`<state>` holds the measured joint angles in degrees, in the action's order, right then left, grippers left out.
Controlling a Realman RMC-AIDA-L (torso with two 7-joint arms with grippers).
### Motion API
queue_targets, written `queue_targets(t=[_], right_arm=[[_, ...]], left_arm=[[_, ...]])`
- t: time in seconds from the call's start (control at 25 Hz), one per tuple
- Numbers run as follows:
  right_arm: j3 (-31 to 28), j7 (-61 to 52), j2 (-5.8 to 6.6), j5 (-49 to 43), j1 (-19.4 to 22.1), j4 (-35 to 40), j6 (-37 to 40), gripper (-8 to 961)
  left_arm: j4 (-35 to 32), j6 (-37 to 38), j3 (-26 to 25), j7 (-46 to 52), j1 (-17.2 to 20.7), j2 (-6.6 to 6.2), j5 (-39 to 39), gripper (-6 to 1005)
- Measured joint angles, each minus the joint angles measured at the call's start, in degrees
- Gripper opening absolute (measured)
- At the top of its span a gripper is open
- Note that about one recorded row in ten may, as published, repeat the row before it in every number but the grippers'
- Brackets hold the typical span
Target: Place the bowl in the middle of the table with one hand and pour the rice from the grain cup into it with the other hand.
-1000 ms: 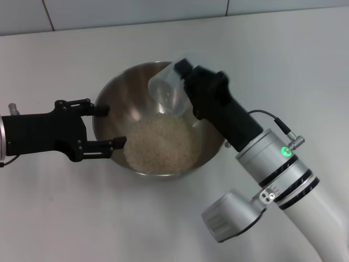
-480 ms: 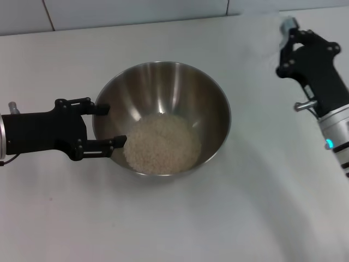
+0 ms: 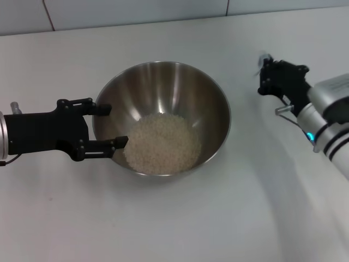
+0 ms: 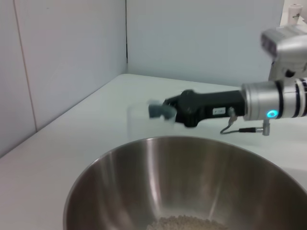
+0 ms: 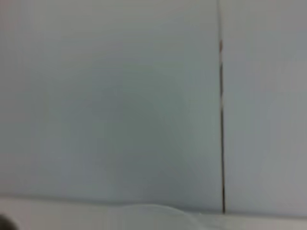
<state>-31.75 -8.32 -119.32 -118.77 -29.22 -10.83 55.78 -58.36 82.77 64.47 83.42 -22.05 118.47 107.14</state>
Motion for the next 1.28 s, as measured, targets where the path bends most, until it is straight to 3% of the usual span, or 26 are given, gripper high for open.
queue_targets(t=[0.16,0.48,0.72,0.92,1.12,1.28], right_arm=[[0.25,0.31,-0.04,-1.76,-2.19,0.05,-5.87,84],[0.31,0.3,-0.19,-4.01,-1.64,-0.39,-6.2,90],[0.32,0.31,0.0,-4.09,2.11,-3.29,-4.14,297],[0.53,-0.1,0.05,-4.58,6.23,-3.86,0.61,525],[0.17,-2.61,0.33,-4.5,10.61,-4.52,6.52,623],[-0.42,-10.45,0.46,-4.23,12.2,-0.74,18.62,702]], left_arm=[[-0.02,-0.14,0.22,0.34,-0.01,0.0,0.0,796],[0.13,-0.21,1.02,0.37,-0.01,0.0,0.0,796],[0.29,-0.25,1.03,0.46,-0.08,0.0,0.0,795],[0.53,-0.25,1.01,0.45,-0.31,0.0,0.03,795],[0.74,-0.25,1.0,0.43,-0.33,-0.04,0.49,796],[0.79,-0.24,1.0,0.43,-0.36,0.03,0.86,796]])
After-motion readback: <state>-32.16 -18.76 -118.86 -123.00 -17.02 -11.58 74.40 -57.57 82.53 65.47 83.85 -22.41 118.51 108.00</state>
